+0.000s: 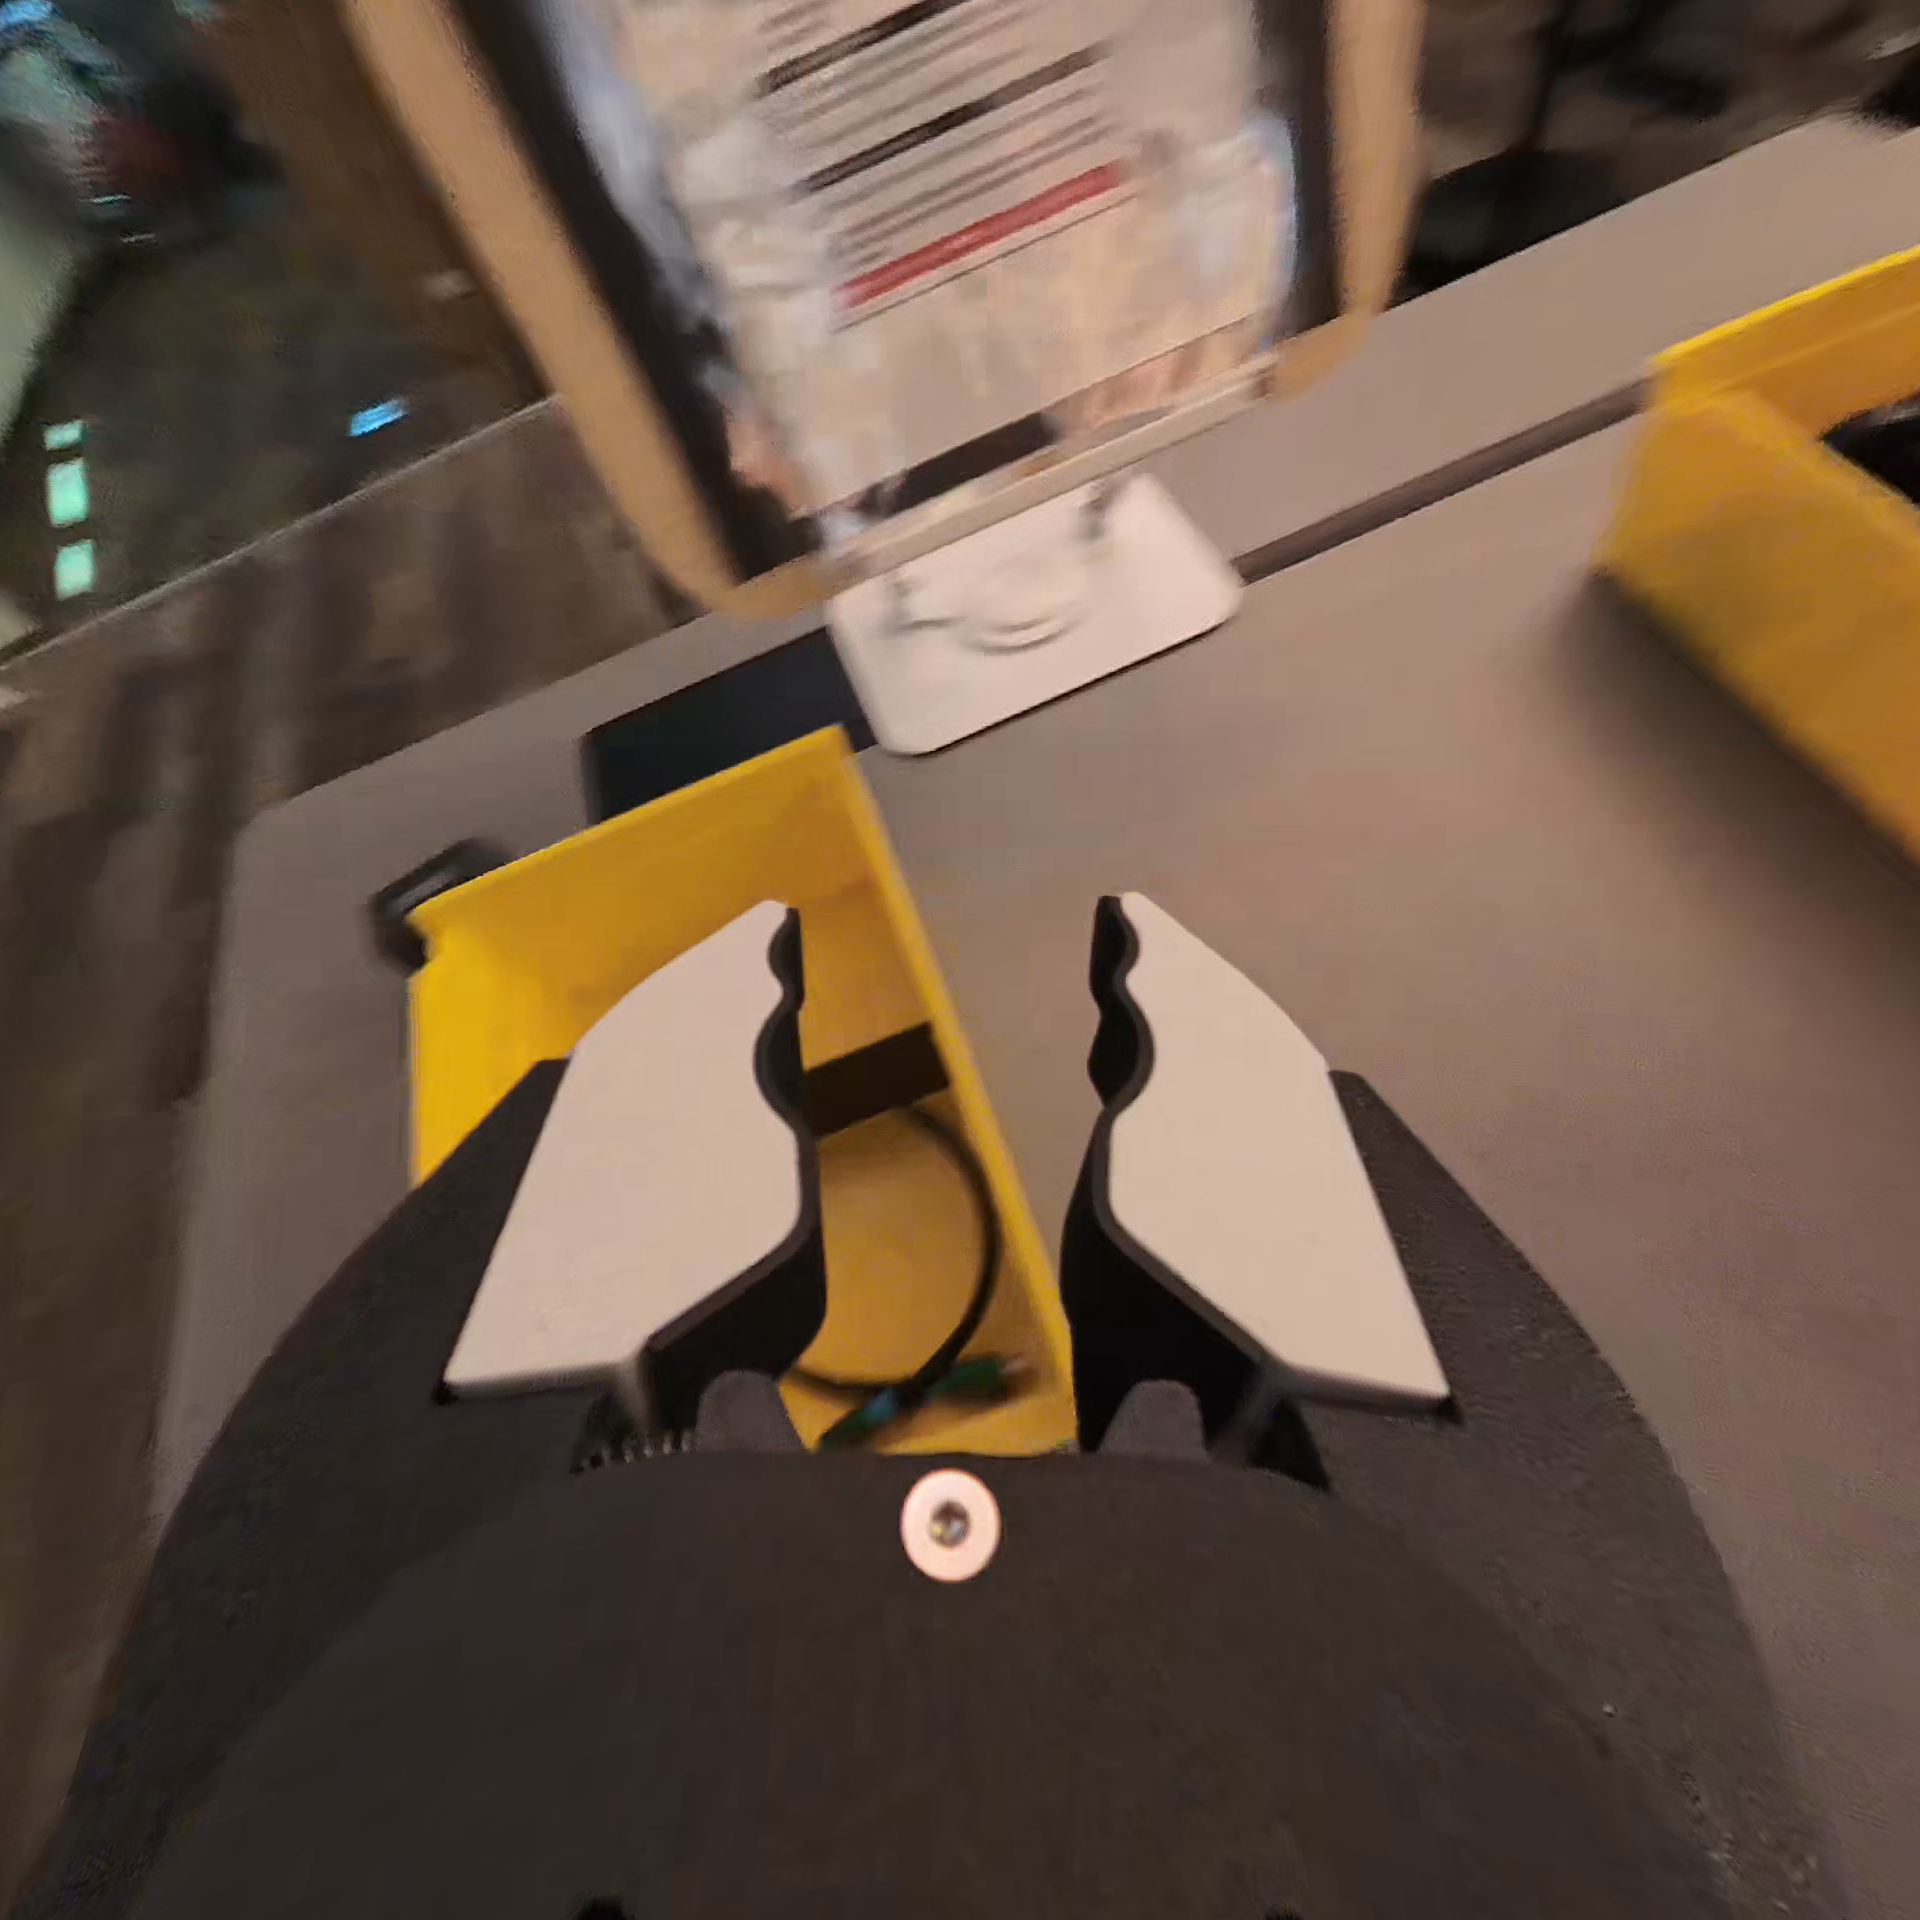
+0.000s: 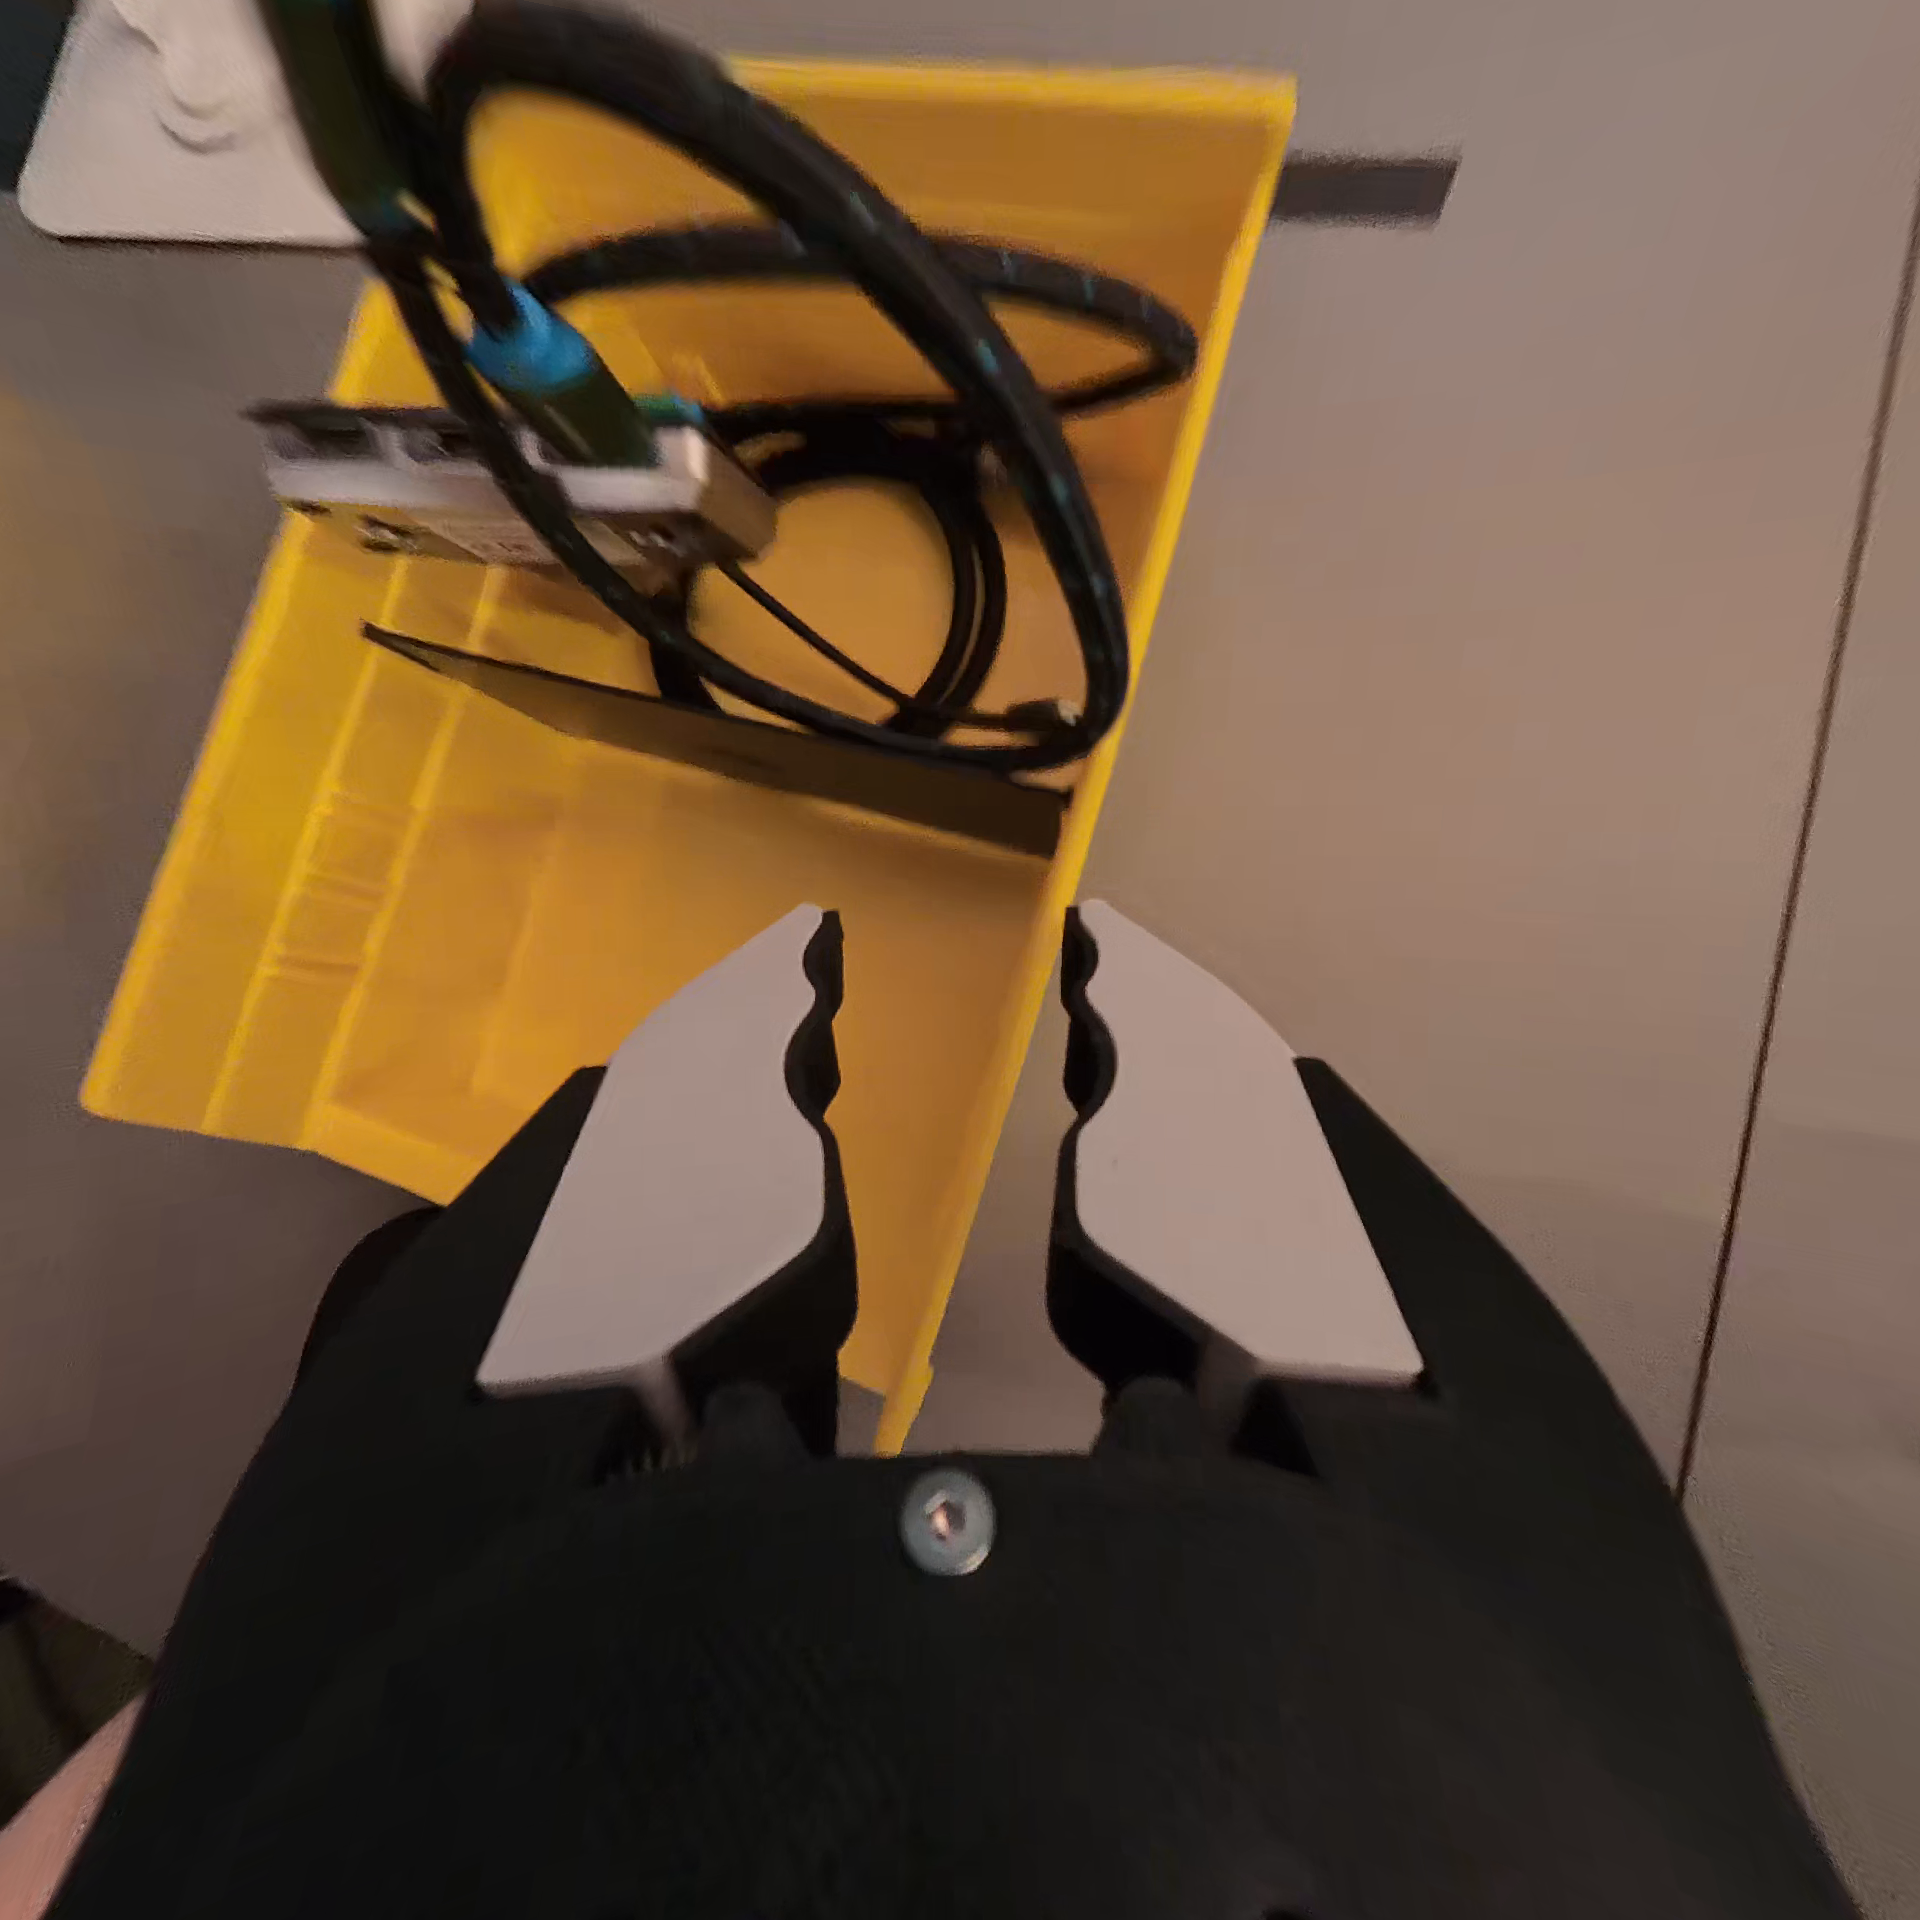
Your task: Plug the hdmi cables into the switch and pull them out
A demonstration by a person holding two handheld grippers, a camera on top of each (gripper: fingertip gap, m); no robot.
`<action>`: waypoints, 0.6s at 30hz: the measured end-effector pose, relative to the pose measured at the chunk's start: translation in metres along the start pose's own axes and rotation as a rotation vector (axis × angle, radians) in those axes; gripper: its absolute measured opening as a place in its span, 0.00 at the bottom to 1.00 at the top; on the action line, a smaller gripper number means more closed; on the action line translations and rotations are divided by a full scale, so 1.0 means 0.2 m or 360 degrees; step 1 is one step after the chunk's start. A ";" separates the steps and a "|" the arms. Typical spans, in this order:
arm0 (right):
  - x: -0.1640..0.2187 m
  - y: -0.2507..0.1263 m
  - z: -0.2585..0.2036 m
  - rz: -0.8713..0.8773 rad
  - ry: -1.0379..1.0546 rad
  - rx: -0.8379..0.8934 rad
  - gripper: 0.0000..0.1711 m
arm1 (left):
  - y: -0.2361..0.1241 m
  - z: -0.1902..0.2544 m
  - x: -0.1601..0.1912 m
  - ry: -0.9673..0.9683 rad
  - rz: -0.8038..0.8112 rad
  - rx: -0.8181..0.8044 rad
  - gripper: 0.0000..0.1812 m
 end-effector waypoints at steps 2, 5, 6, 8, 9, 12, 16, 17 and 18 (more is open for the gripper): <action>0.10 0.04 0.06 -0.0170 0.0118 0.0053 0.22 | -0.02 -0.16 0.12 -0.0075 -0.0094 -0.0150 0.32; 0.17 0.12 0.10 -0.0295 0.0124 0.0093 0.06 | 0.00 -0.40 0.36 -0.0116 -0.0321 -0.0329 0.40; 0.17 0.13 0.10 -0.0309 0.0102 0.0094 0.06 | 0.02 -0.49 0.44 -0.0095 -0.0397 -0.0402 0.43; 0.17 0.13 0.10 -0.0329 0.0104 0.0118 0.05 | 0.08 -0.68 0.59 -0.0140 -0.0489 -0.0458 0.43; 0.17 0.13 0.10 -0.0344 0.0102 0.0133 0.05 | 0.12 -0.76 0.65 -0.0210 -0.0517 -0.0424 0.44; 0.19 0.15 0.11 -0.0395 0.0157 0.0174 0.05 | 0.22 -0.83 0.81 -0.0524 -0.0618 -0.0092 0.42; 0.25 0.23 0.12 -0.0569 0.0163 0.0279 0.05 | 0.33 -0.79 0.96 -0.0561 -0.0734 0.0169 0.35; 0.26 0.24 0.09 -0.0569 0.0196 0.0269 0.05 | 0.34 -0.76 1.01 -0.0519 -0.0786 0.0205 0.34; 0.27 0.25 0.04 -0.0586 0.0218 0.0234 0.05 | 0.36 -0.73 1.04 -0.0476 -0.0831 0.0246 0.34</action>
Point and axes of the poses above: each gripper's, where its closed fingertips meet, y out along the fingers, x out of its underside, z = x × y across the jaws, the point moved 1 cm from there along -y, back along the fingers, and after that the axes turned 13 degrees about -x, right-handed, at the moved point
